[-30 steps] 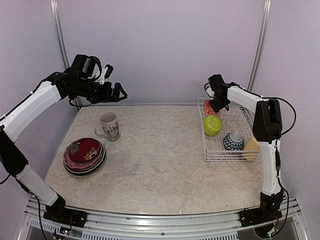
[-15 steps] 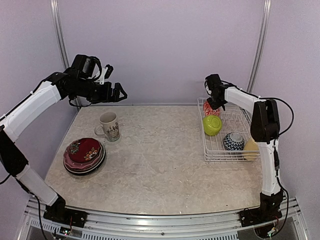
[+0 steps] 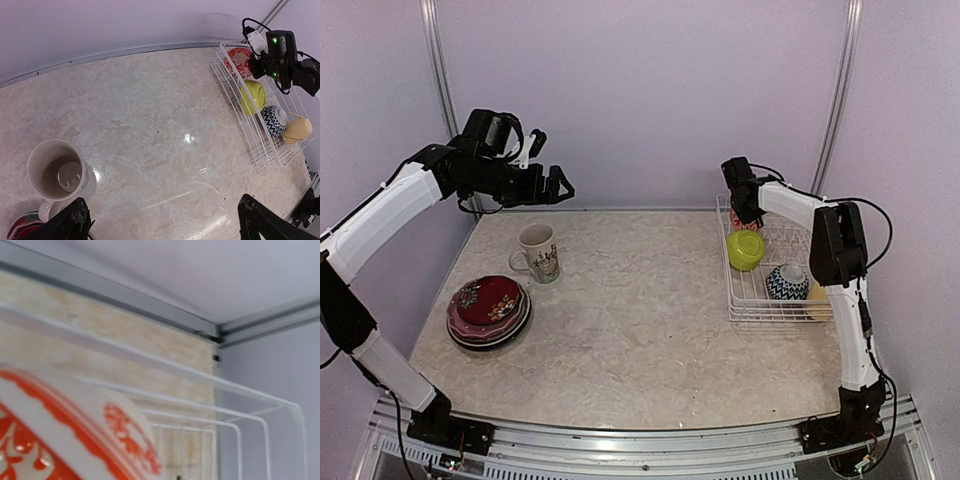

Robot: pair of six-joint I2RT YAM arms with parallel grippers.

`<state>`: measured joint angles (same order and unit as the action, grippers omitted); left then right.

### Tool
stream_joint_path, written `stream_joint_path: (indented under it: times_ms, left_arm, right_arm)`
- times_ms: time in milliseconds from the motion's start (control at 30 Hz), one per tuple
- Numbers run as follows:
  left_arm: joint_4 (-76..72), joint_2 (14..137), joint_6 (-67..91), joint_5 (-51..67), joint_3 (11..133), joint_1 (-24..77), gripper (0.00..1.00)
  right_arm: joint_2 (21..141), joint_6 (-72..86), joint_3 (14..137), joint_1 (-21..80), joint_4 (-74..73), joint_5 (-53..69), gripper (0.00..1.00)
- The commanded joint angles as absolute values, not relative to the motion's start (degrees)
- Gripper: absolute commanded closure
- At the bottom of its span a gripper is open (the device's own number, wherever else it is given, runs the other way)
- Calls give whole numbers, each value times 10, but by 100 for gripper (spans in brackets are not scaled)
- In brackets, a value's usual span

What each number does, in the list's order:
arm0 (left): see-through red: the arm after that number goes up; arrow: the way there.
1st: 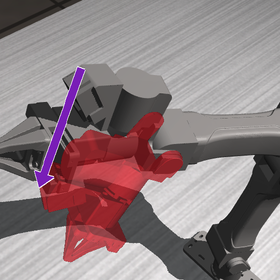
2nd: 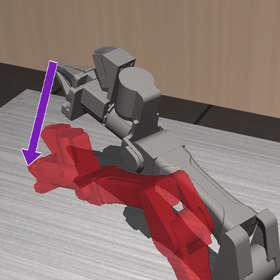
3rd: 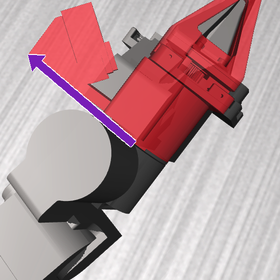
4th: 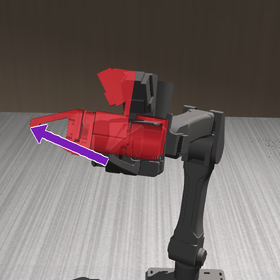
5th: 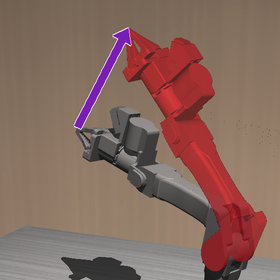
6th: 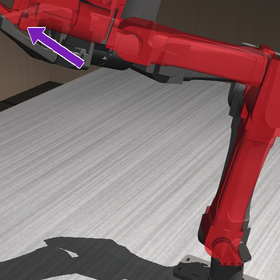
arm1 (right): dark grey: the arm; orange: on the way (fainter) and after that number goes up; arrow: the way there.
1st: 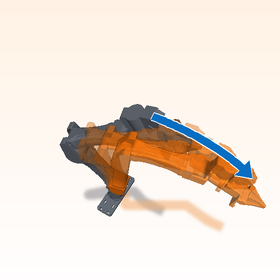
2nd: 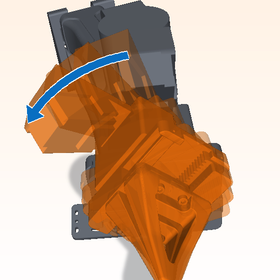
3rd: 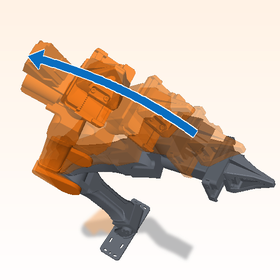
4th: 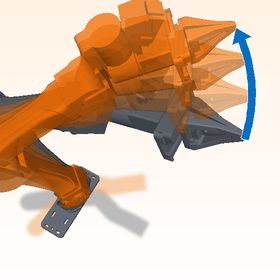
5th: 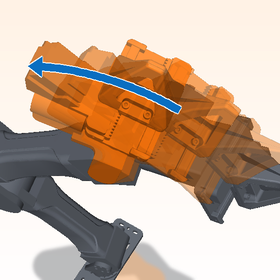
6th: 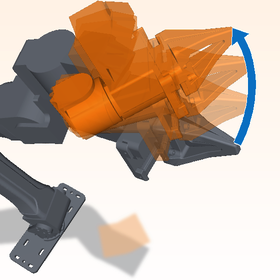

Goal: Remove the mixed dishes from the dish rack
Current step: Grab the bowl from the dish rack.

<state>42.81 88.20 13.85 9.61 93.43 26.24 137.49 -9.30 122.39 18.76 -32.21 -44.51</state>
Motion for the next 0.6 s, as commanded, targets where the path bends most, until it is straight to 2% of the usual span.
stream_joint_path:
  times_ms: [0, 200, 400, 567]
  left_arm:
    - [418, 878, 136, 95, 926, 265, 1]
    - [417, 874, 141, 102, 925, 265, 1]
    - [415, 870, 143, 105, 925, 265, 1]
    - [414, 869, 145, 108, 924, 265, 1]
  right_arm:
    - [1379, -117, 1242, 199, -261, -518, 100]
    - [1359, -198, 1236, 219, -202, -596, 100]
    - [1323, -338, 1184, 232, -72, -681, 100]
    - [1272, -354, 1136, 236, -43, -693, 100]
